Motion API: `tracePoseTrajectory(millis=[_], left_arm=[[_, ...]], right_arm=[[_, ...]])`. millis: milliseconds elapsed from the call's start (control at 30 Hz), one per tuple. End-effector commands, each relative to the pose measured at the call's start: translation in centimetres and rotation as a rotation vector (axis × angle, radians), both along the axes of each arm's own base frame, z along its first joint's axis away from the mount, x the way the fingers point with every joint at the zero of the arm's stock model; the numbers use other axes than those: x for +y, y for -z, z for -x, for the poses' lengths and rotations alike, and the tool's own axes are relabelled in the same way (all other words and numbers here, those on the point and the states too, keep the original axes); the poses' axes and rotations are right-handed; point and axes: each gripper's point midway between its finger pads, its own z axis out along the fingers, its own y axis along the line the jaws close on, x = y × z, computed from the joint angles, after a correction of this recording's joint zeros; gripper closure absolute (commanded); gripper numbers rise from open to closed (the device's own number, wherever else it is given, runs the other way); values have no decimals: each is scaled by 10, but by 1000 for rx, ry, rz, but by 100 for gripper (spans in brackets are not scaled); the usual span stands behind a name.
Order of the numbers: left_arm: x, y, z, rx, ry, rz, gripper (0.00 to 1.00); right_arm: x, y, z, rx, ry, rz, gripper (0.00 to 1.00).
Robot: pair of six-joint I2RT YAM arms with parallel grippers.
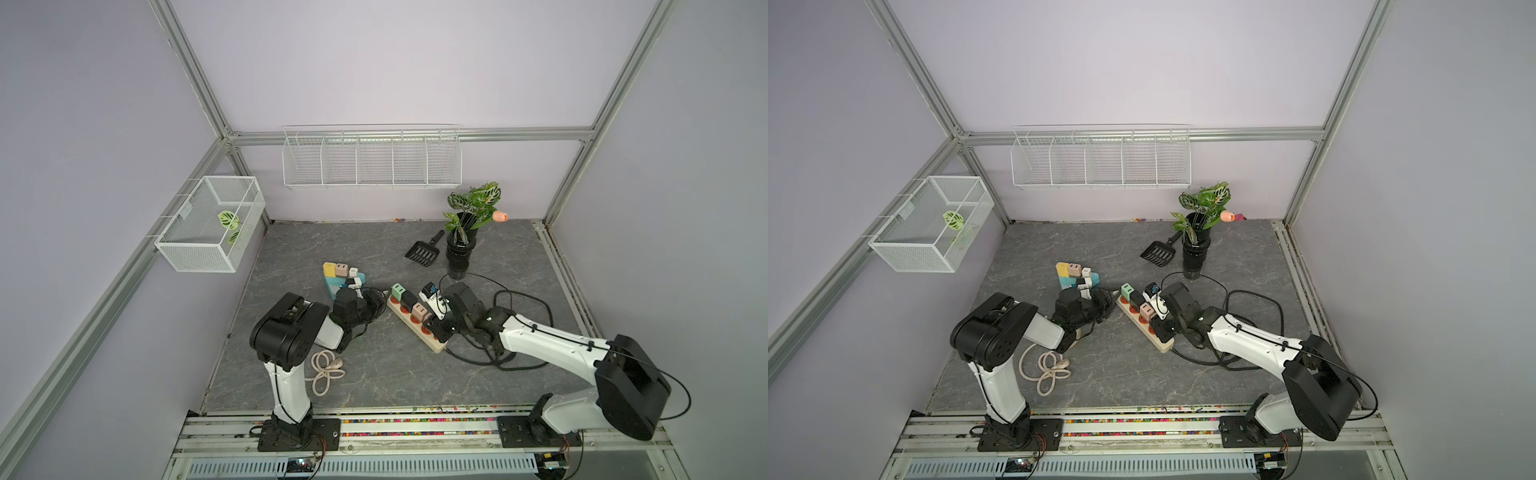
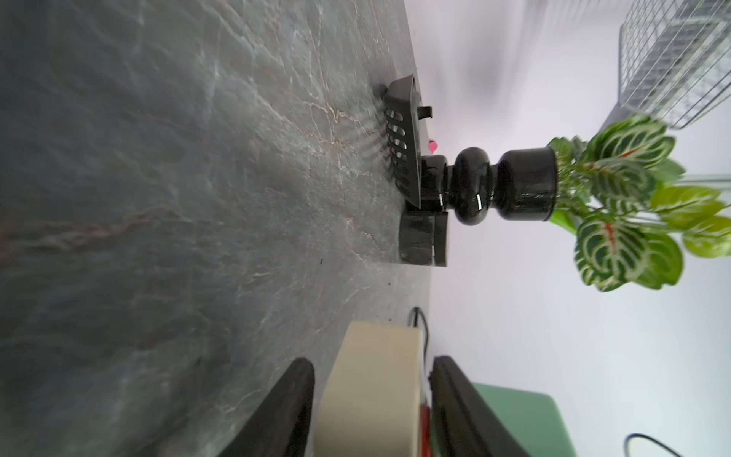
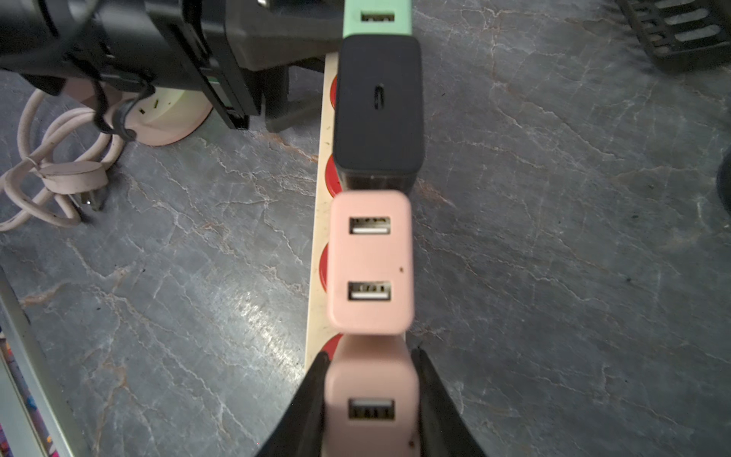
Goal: Pull the plug off the socket
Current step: Pick up the socket from the center of the board, then remove the plug from the socket.
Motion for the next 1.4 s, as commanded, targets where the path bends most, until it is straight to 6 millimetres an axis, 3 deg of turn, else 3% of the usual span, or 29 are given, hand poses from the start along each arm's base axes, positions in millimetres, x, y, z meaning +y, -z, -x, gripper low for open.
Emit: tracePoseTrajectory(millis=[0,133,300,433,500,600,733,1067,1367], left_arm=[[-9,-31,0,-105,44,136,51],[-8,-24,1,-102,39,139,63],[-10,-13,1,-68,50,81,86],[-12,2,7,-55,67,38,99],[-15,11,10,-44,73,16,100],[-17,19,14,-42,79,11,100],[-19,27,14,-38,85,-1,100],[-18,37,16,-34,86,-20,100],[-19,31,17,-43,96,-27,100]], right_arm=[[17,-28,-8,-71,-15,-121,100],[16,-20,-6,-52,-13,-108,100],[9,3,-4,-8,4,-47,100],[2,17,-3,10,23,-1,83],[1,18,-2,12,22,7,69],[8,3,-3,12,4,-19,54],[20,-23,-15,-1,10,-42,46],[50,-13,-67,26,46,80,46],[65,-7,-80,79,51,97,53]])
